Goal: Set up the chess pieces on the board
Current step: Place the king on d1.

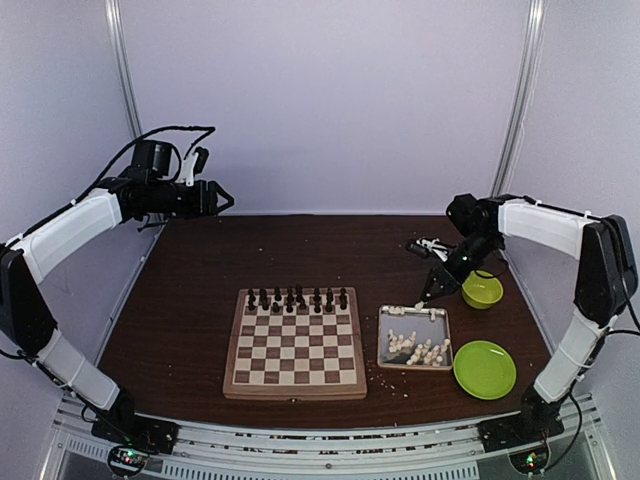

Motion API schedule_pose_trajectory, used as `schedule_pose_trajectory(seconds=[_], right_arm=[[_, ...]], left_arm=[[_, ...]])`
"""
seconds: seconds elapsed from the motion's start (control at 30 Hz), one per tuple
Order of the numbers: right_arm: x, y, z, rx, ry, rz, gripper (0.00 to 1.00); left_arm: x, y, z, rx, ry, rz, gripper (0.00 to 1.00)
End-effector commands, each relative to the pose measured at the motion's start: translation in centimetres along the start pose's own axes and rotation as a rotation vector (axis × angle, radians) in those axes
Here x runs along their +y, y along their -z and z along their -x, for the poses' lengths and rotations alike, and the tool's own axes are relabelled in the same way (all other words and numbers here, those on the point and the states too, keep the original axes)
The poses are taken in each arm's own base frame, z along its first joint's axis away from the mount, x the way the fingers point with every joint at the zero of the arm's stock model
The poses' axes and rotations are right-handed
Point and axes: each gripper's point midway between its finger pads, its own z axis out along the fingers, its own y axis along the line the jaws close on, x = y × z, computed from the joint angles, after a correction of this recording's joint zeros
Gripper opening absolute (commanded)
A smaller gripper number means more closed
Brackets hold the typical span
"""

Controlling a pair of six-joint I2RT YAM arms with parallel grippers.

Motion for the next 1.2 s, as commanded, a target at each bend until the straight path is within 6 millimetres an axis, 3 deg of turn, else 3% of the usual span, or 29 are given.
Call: schedule_pose_trajectory(seconds=[0.0, 0.23, 0.43, 0.67, 0.83, 0.93, 1.17], right_arm=[[3.2, 2.6, 3.7, -0.040, 0.219, -0.166, 0.00], [10.4, -0.7, 5.8, 0.076, 0.502, -0.188, 0.00], [16.7, -5.3, 6.7, 0.190, 0.690, -0.149, 0.00], [22.3, -10.3, 6.7, 0.289, 0.839, -0.100, 0.00], [24.4, -13.1, 6.4, 0.325, 0.885, -0.076, 0.00], [24.5, -14.3, 5.9, 0.351, 0.889, -0.075, 0.00], [24.7, -15.0, 6.4, 0.346, 0.875, -0.078, 0.00]], left_arm=[[-0.3, 0.4, 1.5, -0.034, -0.003, -0.013, 0.61], [-0.5, 0.5, 1.5, -0.032, -0.003, -0.019, 0.61], [-0.9, 0.9, 1.8, -0.042, -0.005, -0.027, 0.61], [-1.3, 1.5, 2.2, -0.055, -0.007, -0.036, 0.61], [-1.5, 2.0, 2.5, -0.069, -0.013, -0.036, 0.61], [-1.7, 2.3, 2.7, -0.077, -0.017, -0.038, 0.61], [-1.5, 2.7, 2.8, -0.083, -0.022, -0.021, 0.61]])
